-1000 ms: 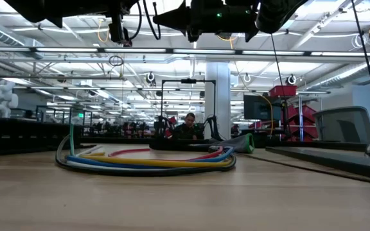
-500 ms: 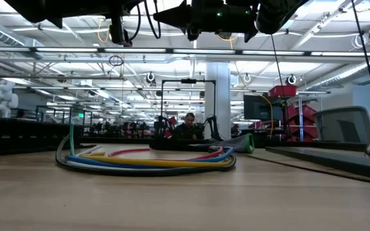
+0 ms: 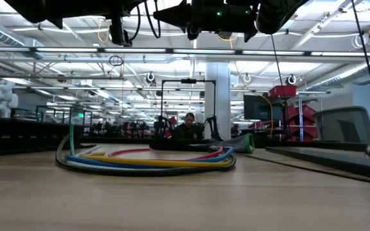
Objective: Ziptie cables
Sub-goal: Prepare the black zip tie
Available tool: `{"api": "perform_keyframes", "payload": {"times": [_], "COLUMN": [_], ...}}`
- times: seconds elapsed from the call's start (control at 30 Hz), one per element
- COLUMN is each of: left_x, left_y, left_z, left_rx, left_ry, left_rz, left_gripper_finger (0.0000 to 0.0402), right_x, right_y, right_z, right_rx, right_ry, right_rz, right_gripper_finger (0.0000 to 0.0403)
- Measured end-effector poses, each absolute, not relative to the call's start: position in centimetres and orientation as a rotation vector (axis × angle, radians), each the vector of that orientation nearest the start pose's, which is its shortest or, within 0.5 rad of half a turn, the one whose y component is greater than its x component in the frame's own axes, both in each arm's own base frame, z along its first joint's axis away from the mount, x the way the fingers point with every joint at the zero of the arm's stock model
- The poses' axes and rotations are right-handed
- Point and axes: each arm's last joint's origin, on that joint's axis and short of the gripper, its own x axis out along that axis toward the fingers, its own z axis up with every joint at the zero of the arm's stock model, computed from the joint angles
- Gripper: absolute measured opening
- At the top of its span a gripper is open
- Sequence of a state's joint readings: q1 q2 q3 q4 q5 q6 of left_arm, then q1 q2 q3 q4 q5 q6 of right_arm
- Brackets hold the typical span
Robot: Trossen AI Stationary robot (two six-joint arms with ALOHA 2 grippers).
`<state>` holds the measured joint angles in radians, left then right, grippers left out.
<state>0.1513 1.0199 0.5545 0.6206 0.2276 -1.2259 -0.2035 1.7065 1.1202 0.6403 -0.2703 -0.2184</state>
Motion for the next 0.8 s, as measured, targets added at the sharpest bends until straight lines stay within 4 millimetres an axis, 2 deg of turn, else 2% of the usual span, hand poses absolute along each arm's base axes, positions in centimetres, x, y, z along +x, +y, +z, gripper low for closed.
{"api": "perform_keyframes", "payload": {"times": [0.8], "left_x": [22.08], "left_y": [2.62], "left_z": [28.87], "left_rx": [-1.211], "left_ry": [-0.099], "left_rz": [-0.176], "left_gripper_finger": [0.0], "right_x": [38.21], "right_y": [-7.1], "right_z": [28.43], "right_rx": [-0.229], "right_ry": [-0.056], "right_rz": [0.059], "right_gripper_finger": [0.0]}}
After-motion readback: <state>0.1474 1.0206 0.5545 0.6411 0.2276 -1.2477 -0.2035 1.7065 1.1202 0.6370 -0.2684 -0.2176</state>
